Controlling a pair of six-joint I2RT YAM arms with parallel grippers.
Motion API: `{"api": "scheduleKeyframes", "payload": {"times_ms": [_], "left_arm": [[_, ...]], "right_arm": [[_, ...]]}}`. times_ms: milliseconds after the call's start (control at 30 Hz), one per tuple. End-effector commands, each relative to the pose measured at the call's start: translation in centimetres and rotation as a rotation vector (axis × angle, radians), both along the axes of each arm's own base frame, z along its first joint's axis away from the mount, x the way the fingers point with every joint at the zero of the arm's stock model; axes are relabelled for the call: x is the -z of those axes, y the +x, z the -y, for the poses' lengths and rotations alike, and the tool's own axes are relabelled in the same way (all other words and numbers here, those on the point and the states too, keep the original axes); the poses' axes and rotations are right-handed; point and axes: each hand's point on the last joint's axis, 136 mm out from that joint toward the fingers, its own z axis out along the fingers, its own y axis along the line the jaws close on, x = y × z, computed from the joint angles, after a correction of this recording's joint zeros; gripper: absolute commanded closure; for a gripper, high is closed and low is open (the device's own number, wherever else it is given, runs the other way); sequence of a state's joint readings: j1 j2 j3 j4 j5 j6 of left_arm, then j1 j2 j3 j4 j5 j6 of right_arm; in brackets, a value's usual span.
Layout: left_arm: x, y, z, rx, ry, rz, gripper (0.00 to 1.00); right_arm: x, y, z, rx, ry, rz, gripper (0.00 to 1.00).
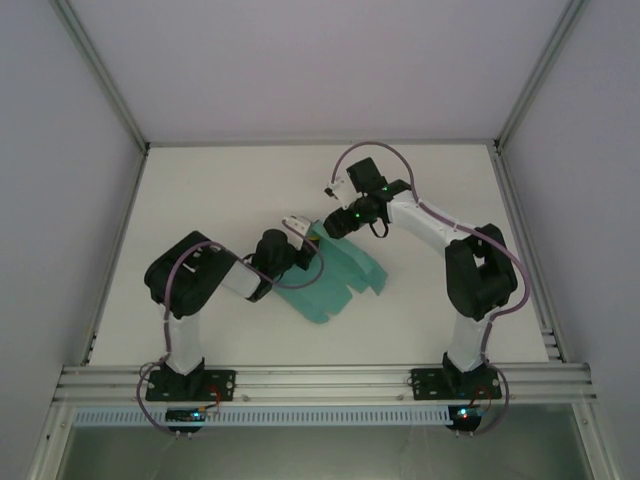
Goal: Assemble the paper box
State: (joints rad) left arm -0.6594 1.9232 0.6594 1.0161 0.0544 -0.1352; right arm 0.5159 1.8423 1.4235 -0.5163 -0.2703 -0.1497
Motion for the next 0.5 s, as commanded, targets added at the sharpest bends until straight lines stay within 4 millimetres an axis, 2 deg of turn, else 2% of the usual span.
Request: {"api": "scheduleKeyframes", "payload": {"times_ms": [0, 100, 200, 300, 400, 467], "left_arm": [[-0.5, 1.1, 0.8, -0.008, -0.025, -0.003, 0.79], [0.0, 1.8, 0.8, -0.009, -0.011, -0.012, 0.78], [0.2, 2.5, 0.5, -0.035, -0.004, -0.017, 0.99], [0.4, 2.9, -0.3, -0.087, 0.005, -0.013, 1.0], [-0.2, 2.3, -1.5, -0.129, -0.018, -0.026, 1.0], [-0.9, 1.8, -2.6, -0.17, -0.036, -0.043, 1.0]], "right_arm": [[4.4, -2.8, 0.7, -0.041, -0.092, -0.13, 0.37], [4.4, -3.0, 0.5, -0.049, -0.081, -0.138, 0.37], [4.4, -3.0, 0.7, -0.046, -0.089, -0.137, 0.37], [3.9, -3.0, 0.9, -0.031, -0.082, -0.131, 0.33], [1.8, -2.7, 2.1, 0.039, -0.069, -0.087, 0.23], [-0.5, -2.6, 3.6, 0.113, -0.031, -0.027, 0.18]]}}
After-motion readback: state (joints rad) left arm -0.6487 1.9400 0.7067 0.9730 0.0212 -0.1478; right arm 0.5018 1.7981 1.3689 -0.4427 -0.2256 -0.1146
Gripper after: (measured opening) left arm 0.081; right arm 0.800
